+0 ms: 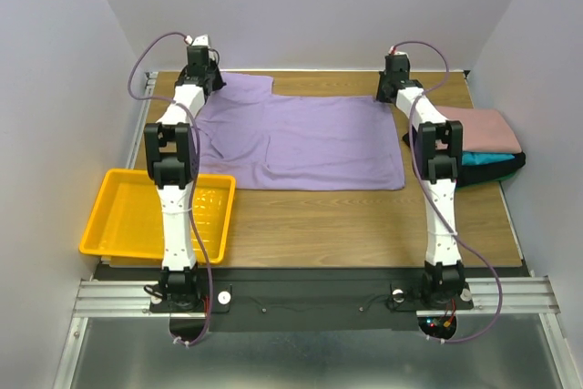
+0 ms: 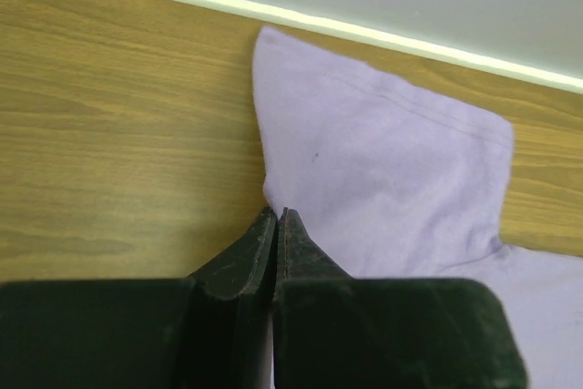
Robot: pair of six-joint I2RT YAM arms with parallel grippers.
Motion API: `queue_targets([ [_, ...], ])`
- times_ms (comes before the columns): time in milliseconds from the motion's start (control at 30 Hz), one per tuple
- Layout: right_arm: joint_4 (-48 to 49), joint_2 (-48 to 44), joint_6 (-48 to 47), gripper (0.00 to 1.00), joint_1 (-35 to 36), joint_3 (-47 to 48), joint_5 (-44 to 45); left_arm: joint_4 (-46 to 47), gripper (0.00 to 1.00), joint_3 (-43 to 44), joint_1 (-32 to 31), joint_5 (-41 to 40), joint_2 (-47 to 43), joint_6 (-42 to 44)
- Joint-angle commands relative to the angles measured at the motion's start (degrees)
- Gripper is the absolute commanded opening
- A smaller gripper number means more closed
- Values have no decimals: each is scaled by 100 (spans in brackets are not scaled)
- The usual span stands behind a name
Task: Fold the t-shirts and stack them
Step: Fold the tshirt
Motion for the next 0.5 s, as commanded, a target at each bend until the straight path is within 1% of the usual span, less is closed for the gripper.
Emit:
queue_targets([
  [0, 249, -833, -128, 0, 50, -502, -87, 1053, 0, -905, 2, -32, -937, -87],
  [67, 284, -1141, -128, 0, 50, -931, -79, 1325, 0, -1379, 2, -6, -1218, -51],
  [100, 302, -1360, -102, 0, 41, -1099, -96, 1344, 0, -1478, 2, -58, -1350, -51],
  [167, 407, -1545, -111, 0, 50, -1355, -148, 1397, 0, -1828, 2, -129, -1517, -34],
  [367, 574, -2230, -93, 0, 50, -2234, -184, 2108, 0, -2953, 2, -50, -2212, 89],
  [467, 609, -2494, -84, 0, 50, -2551, -44, 2214, 0, -3200, 2, -76, -2353, 142],
])
